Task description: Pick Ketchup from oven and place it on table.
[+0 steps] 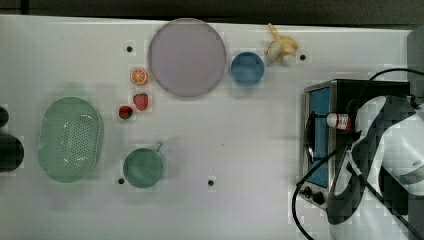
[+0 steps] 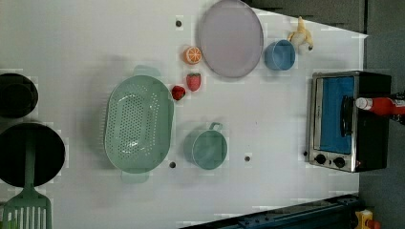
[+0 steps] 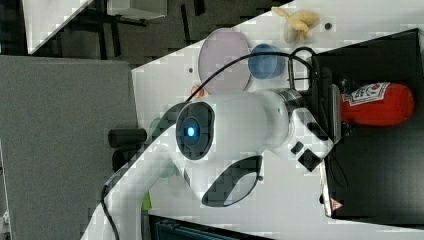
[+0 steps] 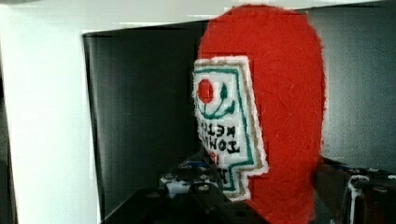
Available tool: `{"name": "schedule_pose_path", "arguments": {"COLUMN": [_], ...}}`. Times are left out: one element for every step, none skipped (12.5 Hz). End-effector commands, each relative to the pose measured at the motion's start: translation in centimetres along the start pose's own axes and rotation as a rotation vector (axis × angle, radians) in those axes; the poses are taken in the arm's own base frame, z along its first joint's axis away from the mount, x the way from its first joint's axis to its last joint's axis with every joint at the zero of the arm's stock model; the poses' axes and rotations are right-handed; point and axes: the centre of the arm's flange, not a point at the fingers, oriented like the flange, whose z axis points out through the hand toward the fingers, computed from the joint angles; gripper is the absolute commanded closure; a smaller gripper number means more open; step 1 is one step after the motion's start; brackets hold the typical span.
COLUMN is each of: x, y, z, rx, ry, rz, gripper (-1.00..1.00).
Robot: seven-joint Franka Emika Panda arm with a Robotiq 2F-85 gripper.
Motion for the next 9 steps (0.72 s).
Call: {"name": "schedule_pose_path", "arguments": {"x": [0.4,0.2,-0.4,-1.0,-2.0,-3.5,-5.7,-8.5,-11.5], "y": [-0.3,-0.5,-0.7,-0.9,-1.1,-1.5,-2.2,-2.8,-3.1], "z": [-5.8,-8.0,-10.1,-12.0,-14.0,-15.9,-17.7,-19.5,-20.8], "rx": [0.046,0.055,0.058,0.045,0.023,0.005,0.012,0.026,0.026], "ry": [-0.032,-0.047,-0.057,-0.047,-0.019,0.005,0.001,-0.02,-0.048], "rz": [0.002,-0.008,-0.026,-0.059,-0.108,-0.171,-0.225,-0.274,-0.326], "gripper": [-0.27,-0.27,-0.27,-0.27,-0.27,-0.27,-0.27,-0.27,-0.27]}}
